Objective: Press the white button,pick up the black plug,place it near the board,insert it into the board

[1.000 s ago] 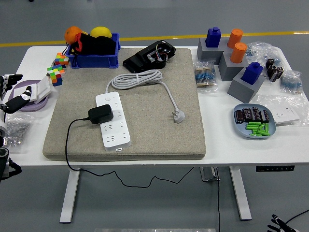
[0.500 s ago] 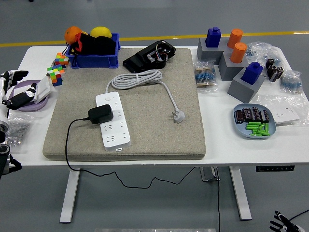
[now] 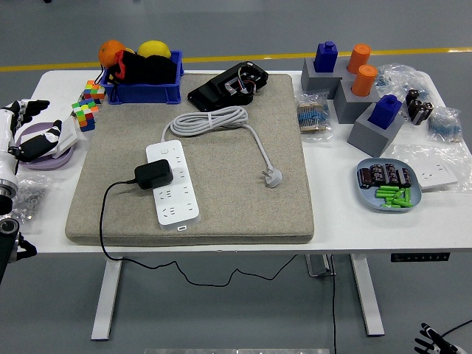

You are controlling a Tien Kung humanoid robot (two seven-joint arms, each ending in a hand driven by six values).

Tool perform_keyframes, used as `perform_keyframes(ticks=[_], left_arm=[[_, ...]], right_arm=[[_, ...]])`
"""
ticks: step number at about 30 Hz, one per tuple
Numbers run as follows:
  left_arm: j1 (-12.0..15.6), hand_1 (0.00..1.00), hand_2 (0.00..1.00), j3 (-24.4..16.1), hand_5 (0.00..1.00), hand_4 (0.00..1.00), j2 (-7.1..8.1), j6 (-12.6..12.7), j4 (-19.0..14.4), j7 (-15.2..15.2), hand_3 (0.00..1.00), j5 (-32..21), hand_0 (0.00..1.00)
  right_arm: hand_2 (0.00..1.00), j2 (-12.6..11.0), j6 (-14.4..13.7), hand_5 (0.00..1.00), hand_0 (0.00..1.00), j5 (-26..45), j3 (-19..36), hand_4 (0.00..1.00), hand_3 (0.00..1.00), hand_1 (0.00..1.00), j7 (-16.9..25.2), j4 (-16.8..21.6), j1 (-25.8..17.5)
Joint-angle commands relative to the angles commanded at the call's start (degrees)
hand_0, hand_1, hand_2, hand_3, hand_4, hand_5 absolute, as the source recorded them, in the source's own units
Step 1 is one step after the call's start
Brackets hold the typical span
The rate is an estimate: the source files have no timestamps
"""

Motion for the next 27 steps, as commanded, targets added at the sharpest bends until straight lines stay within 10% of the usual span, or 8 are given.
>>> perform_keyframes(ticks=[27], left_arm=[[0.0,0.784,0.713,0.6,0.002,0.682,-0.4,0.0,-1.9,0.0,0.788,0.4,0.79]], right_arm=[[0.699,0.0,0.6,0.489,0.771,0.0,-0.8,0.725,0.648,0.733,-0.3,-0.1,-0.4]])
